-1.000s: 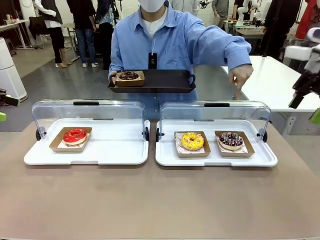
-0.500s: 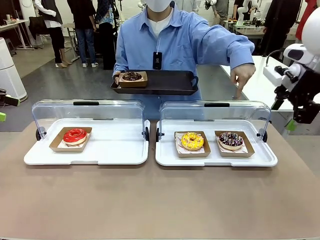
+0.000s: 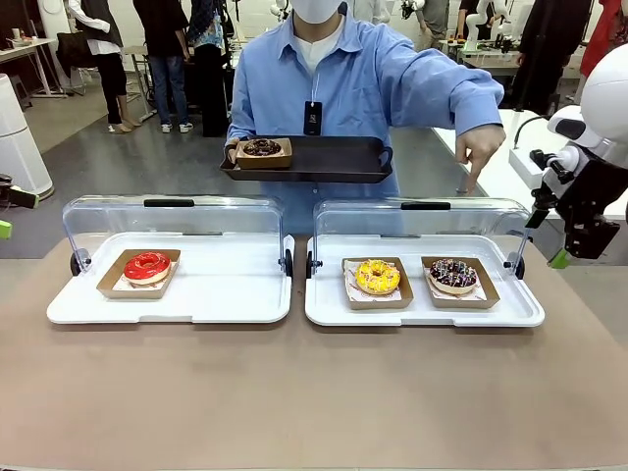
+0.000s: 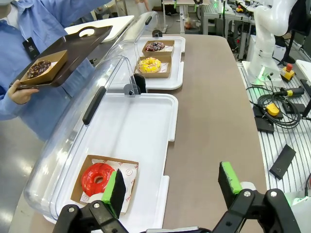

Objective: Provide the desired donut to the person.
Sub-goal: Pick up and lift the Paper togo box containing the Donut pointed at by the person.

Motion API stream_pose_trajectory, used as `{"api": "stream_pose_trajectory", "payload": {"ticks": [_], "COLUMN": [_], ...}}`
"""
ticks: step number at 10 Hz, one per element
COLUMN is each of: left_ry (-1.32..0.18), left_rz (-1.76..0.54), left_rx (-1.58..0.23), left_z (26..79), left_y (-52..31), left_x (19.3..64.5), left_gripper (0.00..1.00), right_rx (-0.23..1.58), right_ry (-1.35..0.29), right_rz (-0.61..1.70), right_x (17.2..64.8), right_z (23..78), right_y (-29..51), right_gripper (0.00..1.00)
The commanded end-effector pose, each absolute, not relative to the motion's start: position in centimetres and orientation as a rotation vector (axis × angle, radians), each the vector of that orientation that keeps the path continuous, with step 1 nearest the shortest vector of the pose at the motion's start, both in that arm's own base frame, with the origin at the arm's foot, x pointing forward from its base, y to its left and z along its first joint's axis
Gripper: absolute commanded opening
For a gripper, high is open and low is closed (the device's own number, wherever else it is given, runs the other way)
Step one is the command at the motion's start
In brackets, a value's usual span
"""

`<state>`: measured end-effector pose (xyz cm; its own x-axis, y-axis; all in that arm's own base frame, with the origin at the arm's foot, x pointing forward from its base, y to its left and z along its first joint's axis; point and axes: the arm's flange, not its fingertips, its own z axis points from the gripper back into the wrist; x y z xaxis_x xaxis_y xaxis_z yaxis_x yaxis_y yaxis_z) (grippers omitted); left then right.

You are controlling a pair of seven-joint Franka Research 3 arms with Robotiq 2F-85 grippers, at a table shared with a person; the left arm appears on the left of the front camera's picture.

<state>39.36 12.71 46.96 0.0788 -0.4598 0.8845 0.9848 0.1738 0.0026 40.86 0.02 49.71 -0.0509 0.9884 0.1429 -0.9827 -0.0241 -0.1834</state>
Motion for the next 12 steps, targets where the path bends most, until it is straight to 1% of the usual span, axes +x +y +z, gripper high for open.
{"api": "stream_pose_trajectory", "payload": {"ticks": [1,6,10,12], "left_ry": [-0.902,-0.902,-0.902,-0.902], "left_rz": [-1.25,-1.25,-1.25,-1.25], "left_rx": [-0.751,-0.751,-0.751,-0.751], "left_z": [47.0,47.0,47.0,47.0], "left_y": [12.9,12.9,12.9,12.9], "left_x": [39.3,39.3,39.3,39.3], "left_gripper": [1.0,1.0,1.0,1.0], "right_rx": [-0.034,-0.031,0.054,0.04], "right_ry": [-0.25,-0.267,-0.113,-0.096], "right_rz": [1.605,1.601,1.521,1.516], "right_x": [41.0,40.9,43.7,45.0], "right_z": [50.0,50.1,44.4,42.3], "right_y": [0.0,0.0,5.3,6.7], "right_gripper": [1.0,1.0,1.0,1.0]}}
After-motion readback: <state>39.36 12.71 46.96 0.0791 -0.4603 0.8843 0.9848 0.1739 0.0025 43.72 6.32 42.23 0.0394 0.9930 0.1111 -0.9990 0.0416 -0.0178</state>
